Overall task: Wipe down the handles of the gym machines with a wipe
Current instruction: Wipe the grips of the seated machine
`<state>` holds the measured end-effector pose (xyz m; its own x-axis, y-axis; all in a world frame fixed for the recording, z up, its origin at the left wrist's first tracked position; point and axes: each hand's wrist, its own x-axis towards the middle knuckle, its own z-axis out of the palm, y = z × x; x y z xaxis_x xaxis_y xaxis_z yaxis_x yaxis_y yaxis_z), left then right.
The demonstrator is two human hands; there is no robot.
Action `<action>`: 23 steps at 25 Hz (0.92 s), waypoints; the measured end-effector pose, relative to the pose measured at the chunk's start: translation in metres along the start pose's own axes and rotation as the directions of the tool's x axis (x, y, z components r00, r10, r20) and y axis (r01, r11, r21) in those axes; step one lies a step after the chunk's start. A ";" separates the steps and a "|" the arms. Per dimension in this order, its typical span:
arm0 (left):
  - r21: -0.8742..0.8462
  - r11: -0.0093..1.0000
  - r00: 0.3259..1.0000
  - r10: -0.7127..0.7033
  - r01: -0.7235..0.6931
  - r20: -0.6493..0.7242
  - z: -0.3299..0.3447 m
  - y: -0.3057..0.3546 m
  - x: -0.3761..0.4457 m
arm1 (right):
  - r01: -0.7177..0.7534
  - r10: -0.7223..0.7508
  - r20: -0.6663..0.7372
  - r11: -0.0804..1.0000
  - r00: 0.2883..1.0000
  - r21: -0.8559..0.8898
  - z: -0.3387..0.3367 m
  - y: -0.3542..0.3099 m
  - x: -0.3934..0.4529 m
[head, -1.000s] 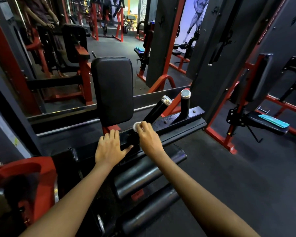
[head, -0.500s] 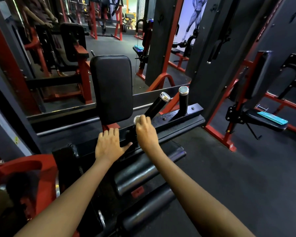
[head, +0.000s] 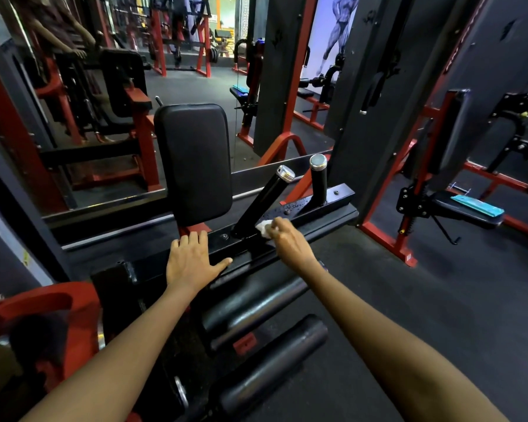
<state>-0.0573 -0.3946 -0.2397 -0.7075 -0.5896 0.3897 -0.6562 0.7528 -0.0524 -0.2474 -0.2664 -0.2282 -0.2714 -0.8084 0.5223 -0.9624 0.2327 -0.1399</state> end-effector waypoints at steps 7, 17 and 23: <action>0.013 1.000 1.000 0.004 -0.004 0.005 -0.003 0.001 0.000 | -0.404 0.359 0.194 0.858 0.913 0.316 0.015 -0.034 0.024; 0.019 1.000 1.000 -0.004 0.004 0.008 -0.006 0.002 -0.001 | -0.530 0.546 0.648 -0.383 0.531 0.757 -0.009 -0.043 0.037; 0.008 1.000 1.000 0.003 -0.003 0.003 -0.005 0.002 -0.001 | -0.366 0.606 0.521 -0.370 0.601 0.854 -0.063 -0.025 0.056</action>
<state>-0.0566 -0.3913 -0.2353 -0.7104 -0.5882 0.3866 -0.6559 0.7524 -0.0605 -0.2381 -0.2838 -0.1424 -0.7511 -0.6262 -0.2092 0.4487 -0.2517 -0.8575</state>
